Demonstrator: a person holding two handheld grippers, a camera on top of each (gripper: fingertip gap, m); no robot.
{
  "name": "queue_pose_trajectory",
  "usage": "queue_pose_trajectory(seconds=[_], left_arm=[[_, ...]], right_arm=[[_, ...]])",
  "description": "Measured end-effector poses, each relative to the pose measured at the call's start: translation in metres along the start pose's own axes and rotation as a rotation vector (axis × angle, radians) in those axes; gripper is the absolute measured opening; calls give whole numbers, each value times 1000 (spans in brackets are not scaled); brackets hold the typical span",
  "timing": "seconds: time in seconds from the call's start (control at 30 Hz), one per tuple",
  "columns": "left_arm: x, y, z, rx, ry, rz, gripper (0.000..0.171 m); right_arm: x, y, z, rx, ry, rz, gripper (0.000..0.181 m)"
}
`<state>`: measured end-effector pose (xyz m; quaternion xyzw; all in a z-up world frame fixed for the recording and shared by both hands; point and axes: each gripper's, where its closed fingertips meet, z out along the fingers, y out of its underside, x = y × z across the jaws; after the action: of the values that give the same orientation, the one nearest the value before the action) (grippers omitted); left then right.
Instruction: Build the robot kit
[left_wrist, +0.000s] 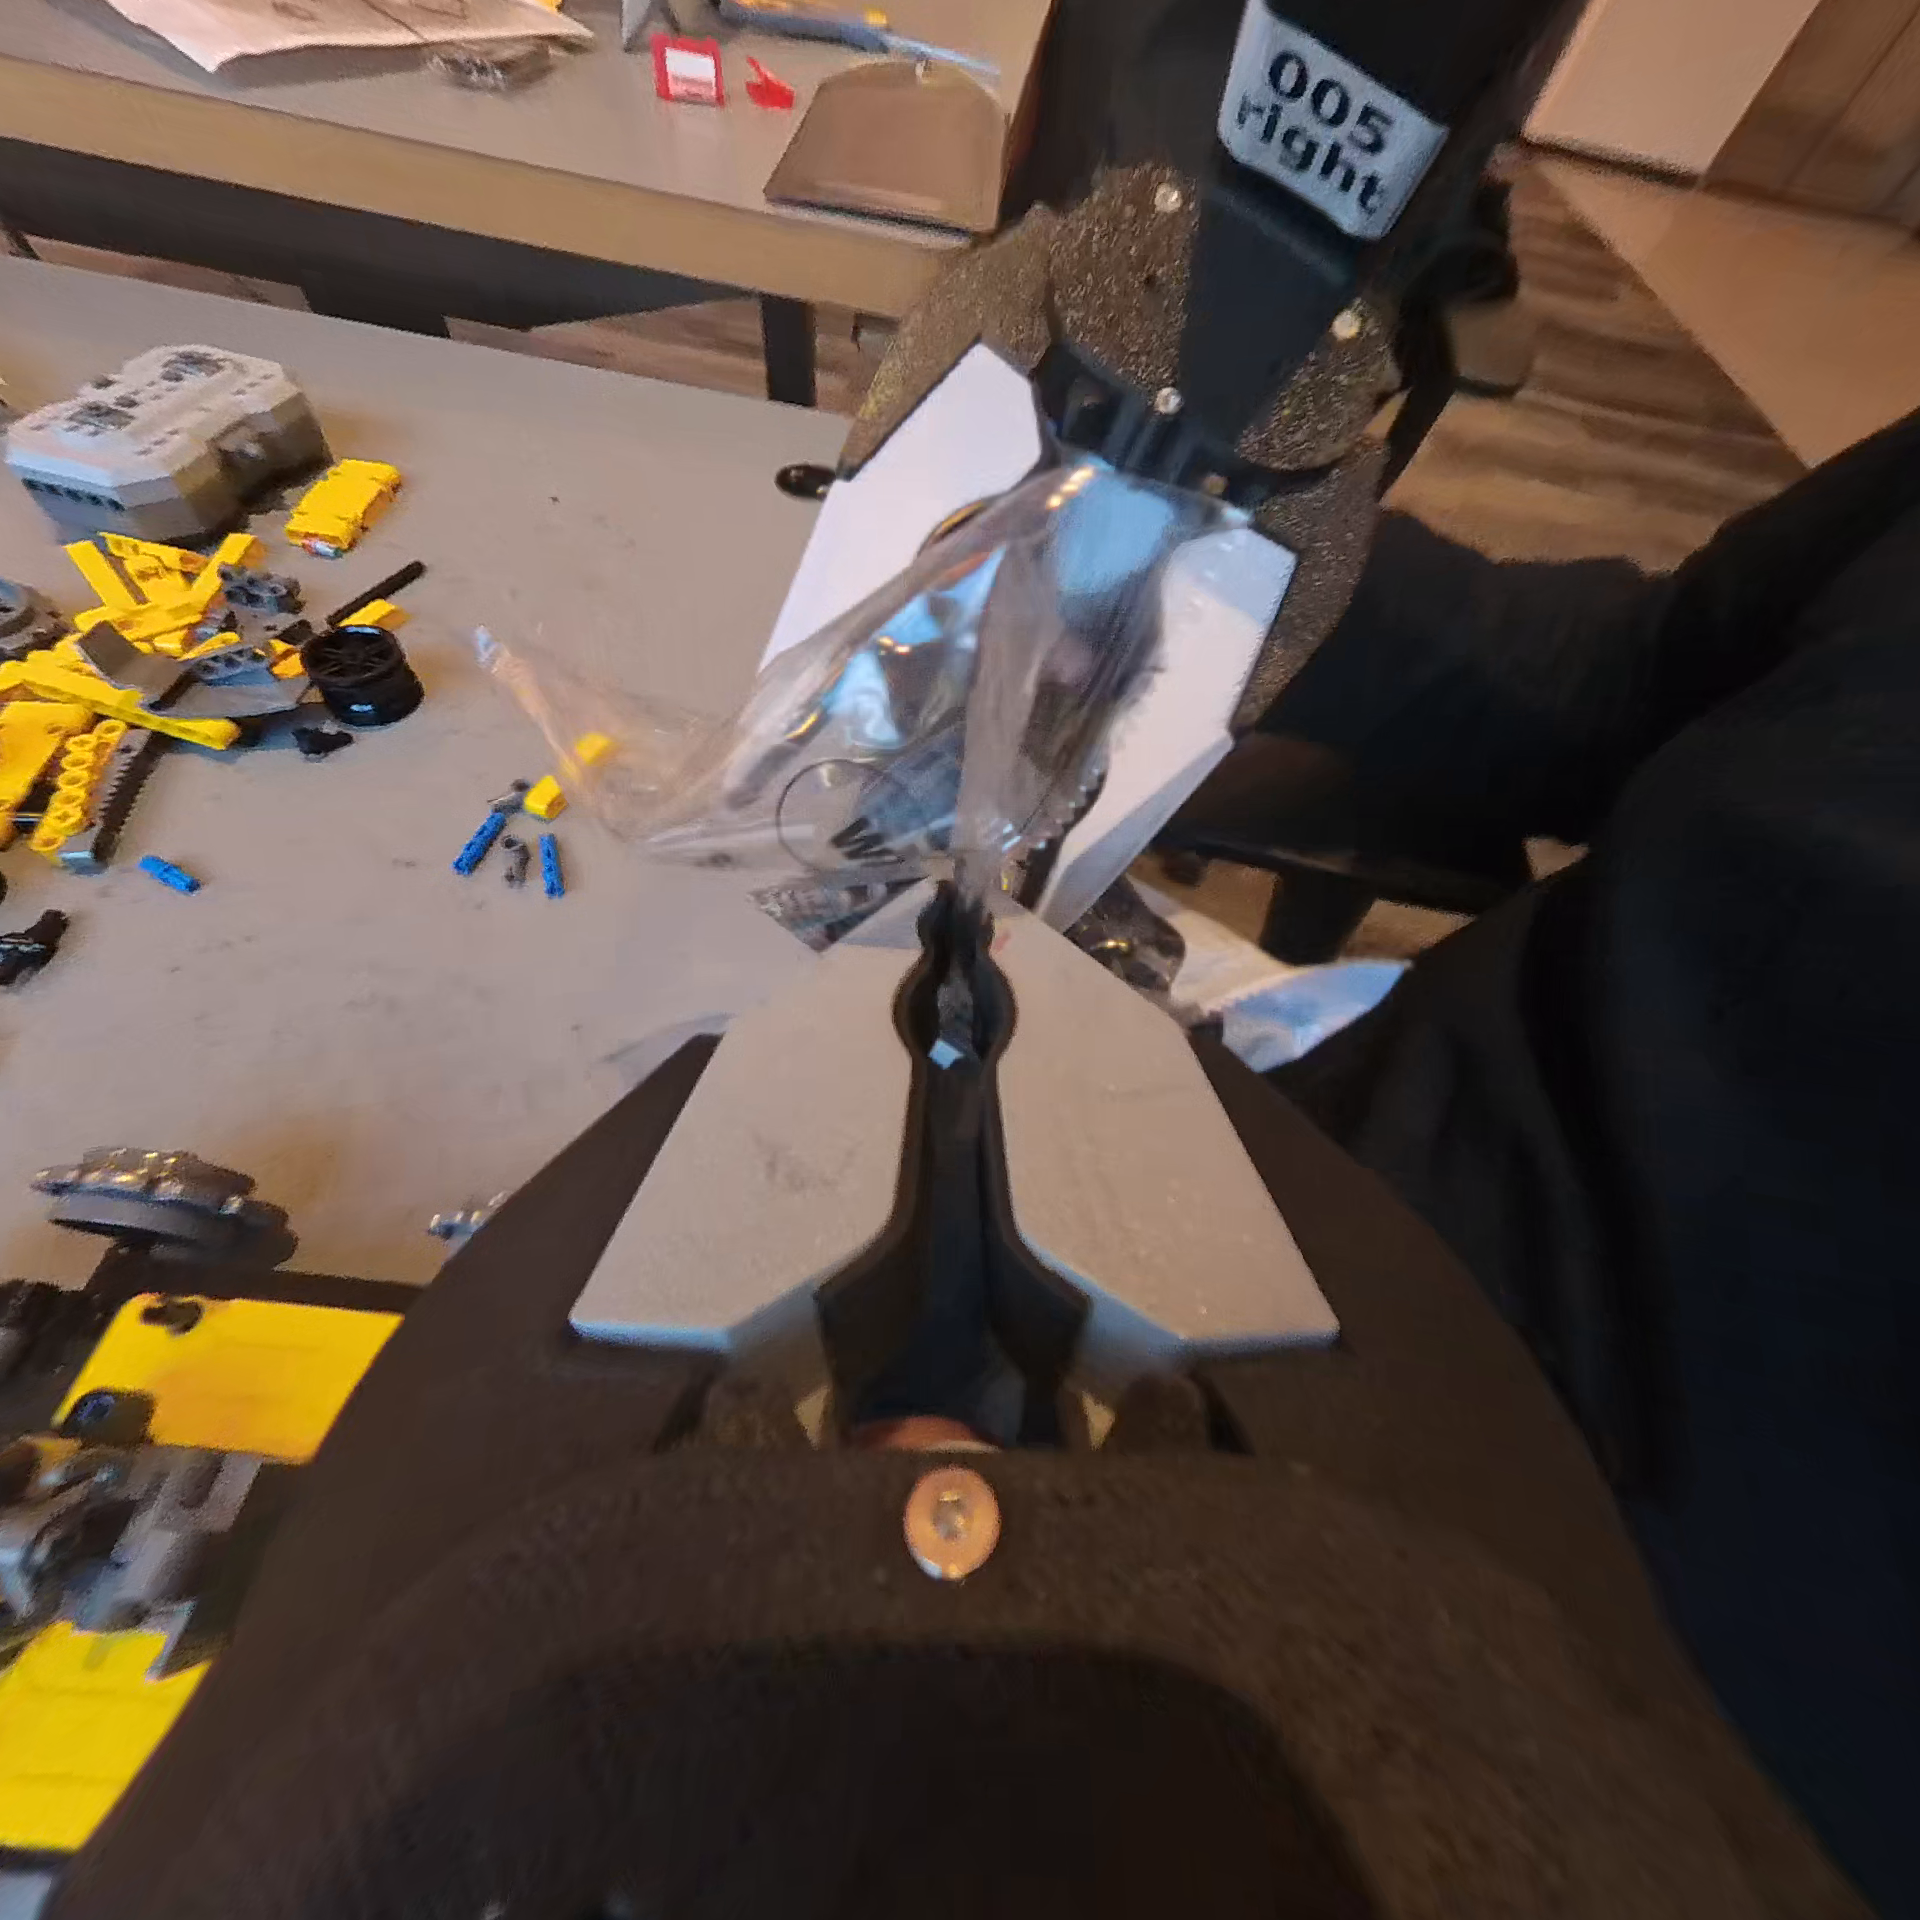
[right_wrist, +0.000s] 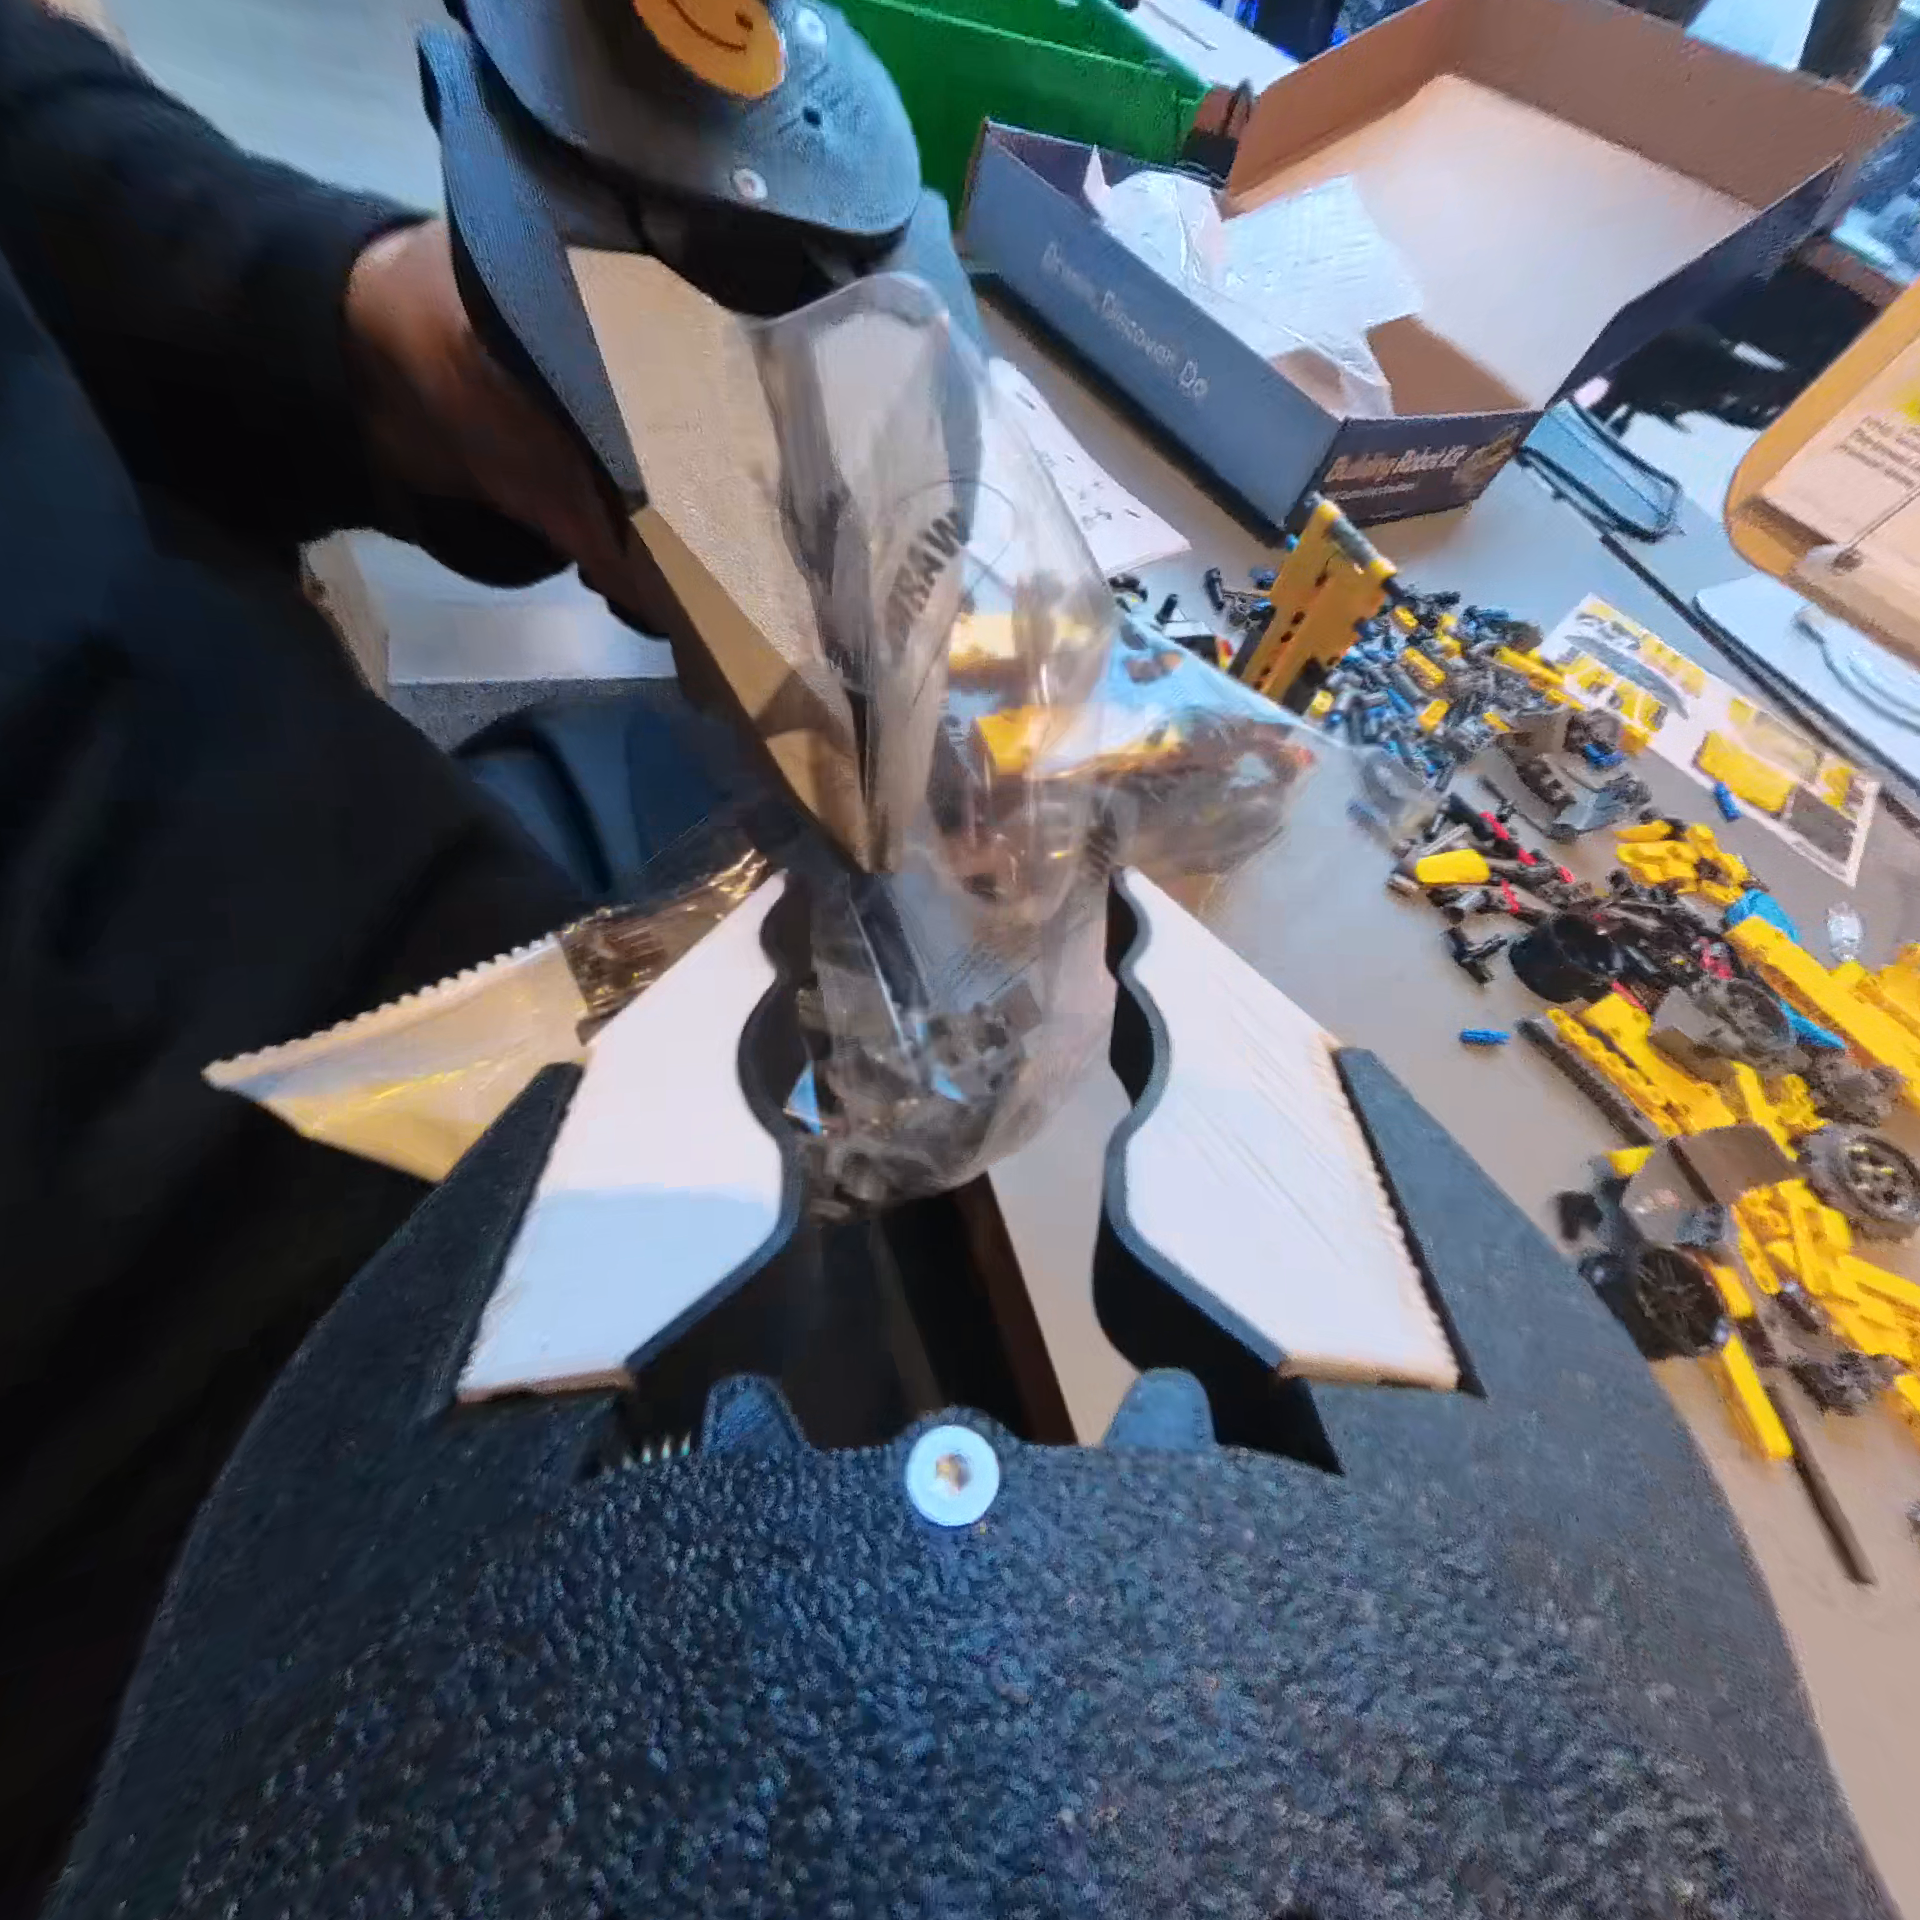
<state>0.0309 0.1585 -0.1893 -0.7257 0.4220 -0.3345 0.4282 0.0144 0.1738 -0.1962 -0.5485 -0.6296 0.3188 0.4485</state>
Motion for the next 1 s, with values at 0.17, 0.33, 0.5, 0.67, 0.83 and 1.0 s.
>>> queue_pose_trajectory(seconds=[0.17, 0.33, 0.5, 0.67, 0.83, 1.0], left_arm=[[-11, 4, -3, -32, -76, 63, 0], [-18, 0, -10, -7, -64, 14, 0], [-17, 0, -13, -6, -42, 24, 0], [-21, -3, -18, 8, -42, 26, 0], [-25, -3, -21, 13, -56, 35, 4], [-27, -2, -26, 14, -9, -21, 33]], right_arm=[[2, 0, -3, 17, -5, -16, 22], [5, -9, -13, 110, -70, 99, 0], [4, -10, -12, 127, -91, 117, 0], [8, -10, -14, 155, -108, 174, 0], [14, -8, -14, 169, -117, 232, 0], [17, -7, -17, 186, -125, 267, 0]])
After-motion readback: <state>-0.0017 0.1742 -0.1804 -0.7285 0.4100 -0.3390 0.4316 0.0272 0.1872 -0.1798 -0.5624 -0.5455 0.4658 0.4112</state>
